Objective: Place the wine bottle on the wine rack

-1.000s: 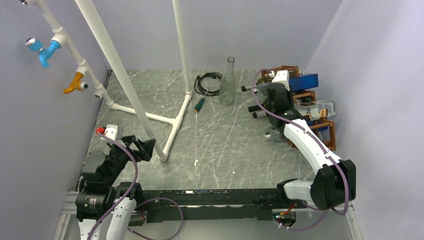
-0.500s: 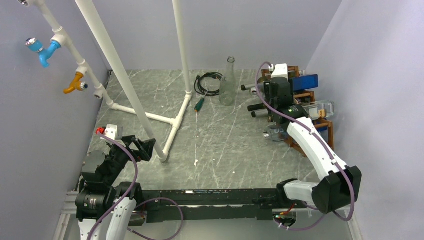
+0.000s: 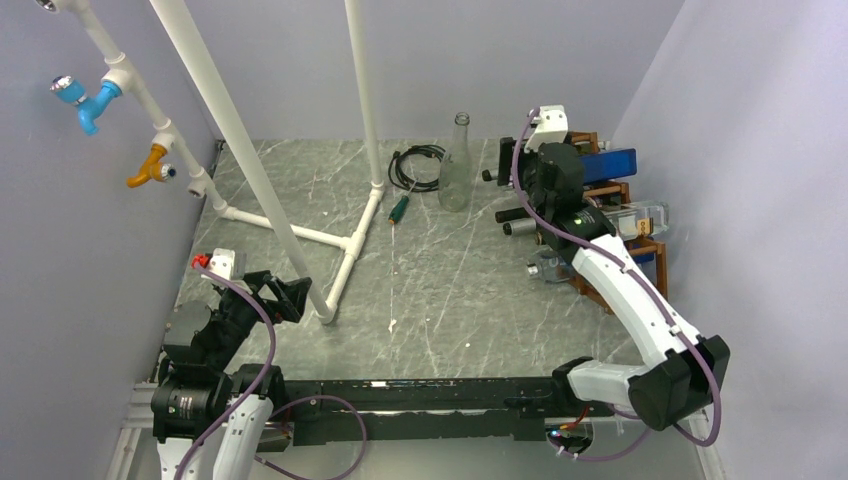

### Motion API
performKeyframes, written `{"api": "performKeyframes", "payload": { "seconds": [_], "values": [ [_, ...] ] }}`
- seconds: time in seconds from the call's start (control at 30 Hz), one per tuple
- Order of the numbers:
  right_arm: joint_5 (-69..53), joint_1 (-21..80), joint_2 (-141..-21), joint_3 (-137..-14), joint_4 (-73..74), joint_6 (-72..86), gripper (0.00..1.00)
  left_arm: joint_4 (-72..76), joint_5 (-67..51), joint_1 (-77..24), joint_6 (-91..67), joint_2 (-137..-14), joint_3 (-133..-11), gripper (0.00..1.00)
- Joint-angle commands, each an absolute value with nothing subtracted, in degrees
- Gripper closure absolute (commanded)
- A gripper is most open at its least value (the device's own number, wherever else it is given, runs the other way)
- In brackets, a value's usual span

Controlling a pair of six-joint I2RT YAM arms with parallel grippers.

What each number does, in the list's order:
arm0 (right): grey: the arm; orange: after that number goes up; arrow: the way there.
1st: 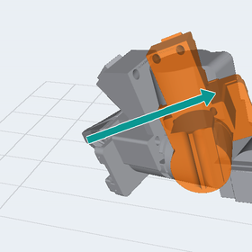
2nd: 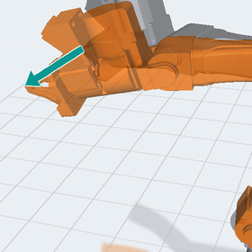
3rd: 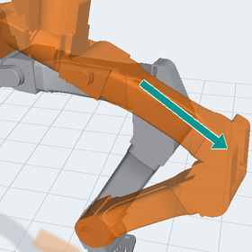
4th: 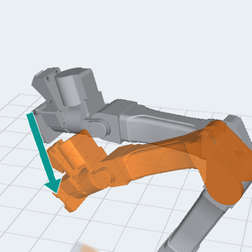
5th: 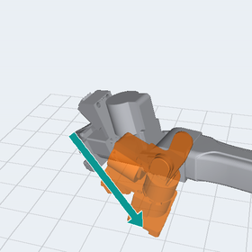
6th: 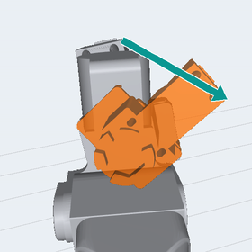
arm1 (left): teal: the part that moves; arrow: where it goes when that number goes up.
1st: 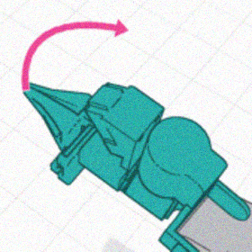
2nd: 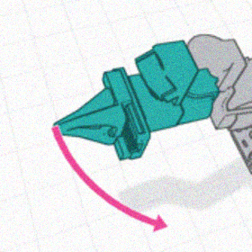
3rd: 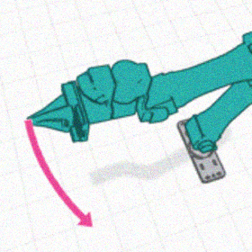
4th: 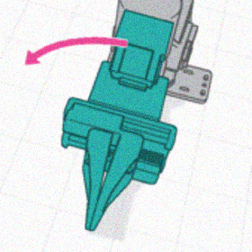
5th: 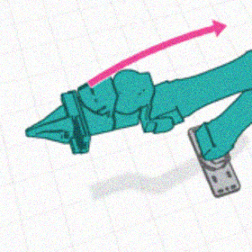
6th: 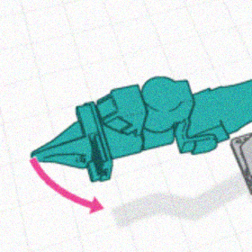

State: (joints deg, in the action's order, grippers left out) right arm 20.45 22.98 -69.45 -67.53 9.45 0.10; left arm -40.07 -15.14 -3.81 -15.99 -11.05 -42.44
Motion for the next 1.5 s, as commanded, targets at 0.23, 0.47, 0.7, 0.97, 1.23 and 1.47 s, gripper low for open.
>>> {"api": "performKeyframes", "payload": {
  "seconds": [0.23,0.47,0.7,0.97,1.23,1.47],
  "values": [
    [11.5,23.9,-79.3,-72.5,-9.7,11.6,0.15,-38.2,-15.3,-3.4,-16.3,-11.6,-43.3,0.01],
    [14.2,24.3,-88.5,-76.5,-13.4,13.3,0.04,-38.4,-15.6,-3.3,-16.1,-12.9,-43.5,0.0],
    [14.4,24.6,-96.9,-80.9,-14.8,10.1,0.0,-38.3,-15.2,-2.8,-16.2,-12.8,-43.4,0.0],
    [16.3,25.0,-108.0,-87.4,-16.4,10.2,0.09,-38.5,-15.0,-2.8,-16.4,-13.5,-43.4,0.0],
    [15.4,26.6,-113.2,-91.2,-13.3,8.4,0.47,-38.6,-15.4,-2.0,-16.3,-15.0,-43.7,0.0],
    [9.2,30.9,-101.3,-82.3,-8.0,3.9,0.91,-38.2,-15.6,-1.7,-16.2,-15.2,-43.4,0.01]
  ]
}}
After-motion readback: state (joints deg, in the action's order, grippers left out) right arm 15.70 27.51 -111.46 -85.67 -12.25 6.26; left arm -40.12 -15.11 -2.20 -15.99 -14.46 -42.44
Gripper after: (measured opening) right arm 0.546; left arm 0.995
